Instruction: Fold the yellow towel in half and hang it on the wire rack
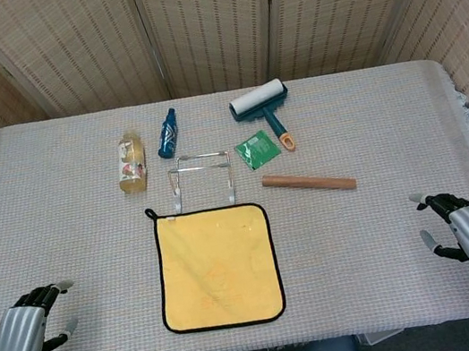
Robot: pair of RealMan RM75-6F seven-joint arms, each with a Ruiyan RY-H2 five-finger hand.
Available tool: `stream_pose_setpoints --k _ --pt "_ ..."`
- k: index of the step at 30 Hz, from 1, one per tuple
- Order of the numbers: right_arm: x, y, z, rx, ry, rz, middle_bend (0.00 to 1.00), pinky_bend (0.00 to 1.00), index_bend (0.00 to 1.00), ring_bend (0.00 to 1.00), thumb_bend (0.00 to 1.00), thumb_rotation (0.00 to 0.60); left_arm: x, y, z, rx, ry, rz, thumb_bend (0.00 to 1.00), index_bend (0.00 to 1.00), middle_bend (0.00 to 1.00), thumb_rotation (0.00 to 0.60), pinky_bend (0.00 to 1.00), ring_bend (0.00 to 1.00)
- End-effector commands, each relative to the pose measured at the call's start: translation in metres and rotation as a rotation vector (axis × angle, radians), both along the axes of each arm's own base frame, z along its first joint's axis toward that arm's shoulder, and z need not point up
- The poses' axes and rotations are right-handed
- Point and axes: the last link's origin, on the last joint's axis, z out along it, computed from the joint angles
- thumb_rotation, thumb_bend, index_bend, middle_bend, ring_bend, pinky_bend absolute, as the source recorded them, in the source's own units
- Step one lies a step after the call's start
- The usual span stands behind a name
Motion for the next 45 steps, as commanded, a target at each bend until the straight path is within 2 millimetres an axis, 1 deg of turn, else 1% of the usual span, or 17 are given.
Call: stream_pose_setpoints --k 1,2,4,6,10,13,17,26,29,45 --pt "0.002 0.000 0.000 0.005 0.001 0.006 0.36 0.43 0.22 0.32 0.42 0.600 0.003 0.003 -0.009 -0.084 0.017 -0.090 0.28 0.37 0.57 0.600 0.61 0.53" --pt "0.002 0.000 -0.001 0.008 0.001 0.007 0.36 0.43 0.22 0.32 0.42 0.600 0.005 0.004 -0.013 -0.112 0.024 -0.115 0.28 0.37 0.60 0.600 0.65 0.56" --pt "0.003 0.000 -0.001 0.013 0.002 0.007 0.36 0.43 0.22 0.32 0.42 0.600 0.008 0.005 -0.018 -0.157 0.037 -0.159 0.28 0.38 0.68 0.600 0.76 0.64" --pt "0.004 0.000 -0.001 0.016 0.003 0.009 0.36 0.43 0.22 0.32 0.42 0.600 0.011 0.006 -0.025 -0.213 0.057 -0.202 0.28 0.38 0.74 0.600 0.82 0.70" --pt "0.004 0.000 -0.001 0.020 0.002 0.011 0.37 0.43 0.22 0.32 0.42 0.600 0.019 0.006 -0.040 -0.289 0.085 -0.275 0.28 0.38 0.83 0.600 0.89 0.78" --pt "0.004 0.002 -0.003 0.031 0.001 0.009 0.37 0.43 0.22 0.32 0.42 0.600 0.024 0.007 -0.055 -0.346 0.103 -0.324 0.28 0.39 0.86 0.600 0.90 0.81" --pt "0.004 0.003 -0.004 0.034 -0.002 0.010 0.37 0.43 0.22 0.32 0.42 0.600 0.029 0.008 -0.071 -0.378 0.116 -0.364 0.28 0.39 0.89 0.600 0.91 0.83" --pt "0.003 0.004 -0.002 0.031 -0.006 0.008 0.37 0.43 0.22 0.32 0.42 0.600 0.037 0.011 -0.102 -0.431 0.142 -0.396 0.28 0.40 0.92 0.600 0.93 0.85" --pt "0.002 0.004 -0.002 0.030 -0.008 0.008 0.37 0.43 0.22 0.32 0.42 0.600 0.038 0.013 -0.110 -0.444 0.156 -0.397 0.28 0.40 0.92 0.600 0.93 0.86" --pt "-0.003 0.009 0.003 0.017 -0.005 -0.010 0.37 0.43 0.22 0.32 0.42 0.600 0.047 0.022 -0.138 -0.465 0.138 -0.398 0.28 0.41 0.93 0.600 0.93 0.86"
